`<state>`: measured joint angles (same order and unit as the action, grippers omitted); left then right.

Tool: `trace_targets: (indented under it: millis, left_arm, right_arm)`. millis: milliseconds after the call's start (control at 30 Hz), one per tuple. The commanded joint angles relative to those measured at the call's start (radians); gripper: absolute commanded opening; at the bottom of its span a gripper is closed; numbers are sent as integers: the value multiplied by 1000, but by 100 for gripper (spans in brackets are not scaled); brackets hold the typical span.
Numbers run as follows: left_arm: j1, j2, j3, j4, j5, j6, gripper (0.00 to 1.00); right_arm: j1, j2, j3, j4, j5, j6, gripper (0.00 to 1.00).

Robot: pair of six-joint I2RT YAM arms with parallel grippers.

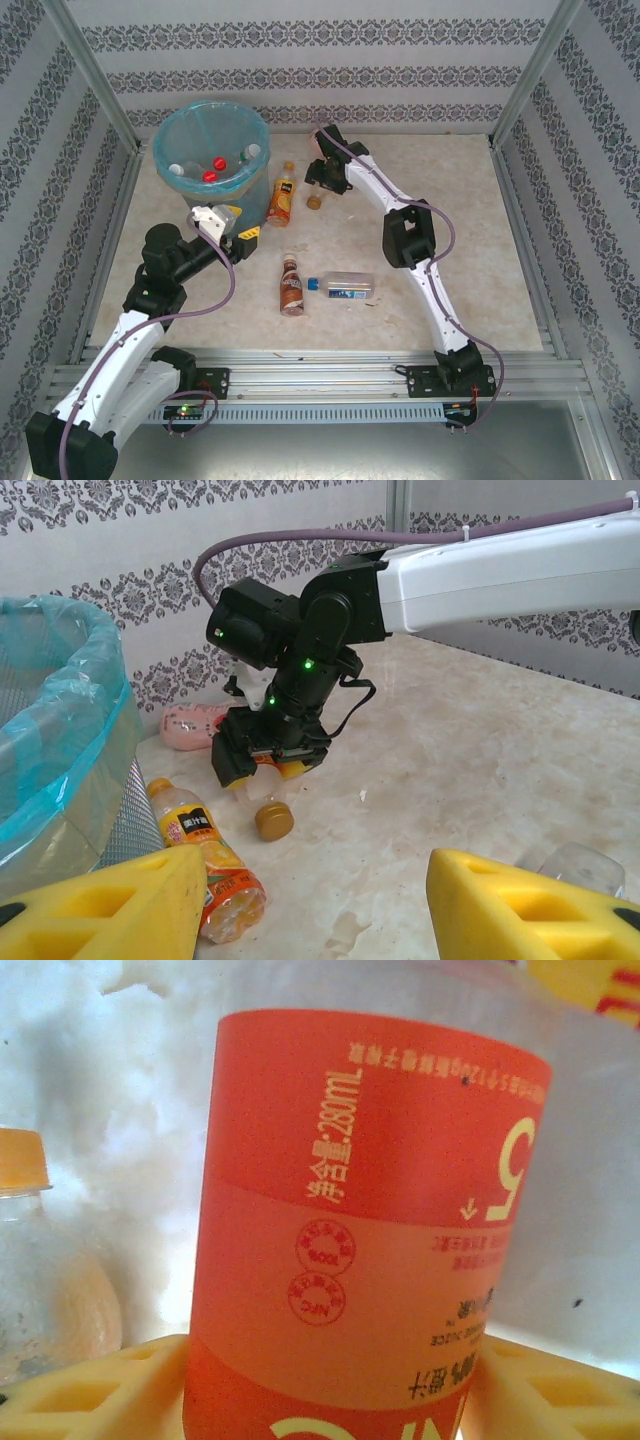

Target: Put the plastic bottles in the bin

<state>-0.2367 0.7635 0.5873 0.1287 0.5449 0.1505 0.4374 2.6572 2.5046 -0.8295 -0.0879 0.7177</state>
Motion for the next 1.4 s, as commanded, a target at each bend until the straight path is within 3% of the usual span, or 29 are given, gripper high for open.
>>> trace_targets:
  millis: [0, 233, 533, 733, 867, 1100, 1367]
  left_arm:
    - [-15, -16, -3, 52, -5, 18, 60]
    - [-16, -18, -6, 60, -23, 19, 65]
    - [-45, -15, -18, 147, -45, 48, 64]
    - [-180, 2, 12, 122, -51, 316, 64]
    - [-223, -7, 4, 145, -62, 411, 62]
    - [-349, 1, 4, 28, -65, 766, 62]
    - [-417, 66, 9, 8, -30, 822, 60]
  right_arm:
    - [2, -39, -43, -24, -28, -4, 58]
    - [2, -209, -243, 63, -125, 17, 52]
    - [-15, -617, -838, 441, -281, 201, 48]
    - [-19, -844, -1120, 600, -401, 328, 47]
    - [-14, -973, -1234, 622, -462, 374, 47]
    - [28, -1172, -1390, 625, -543, 461, 47]
    - [120, -1302, -1477, 624, -505, 541, 47]
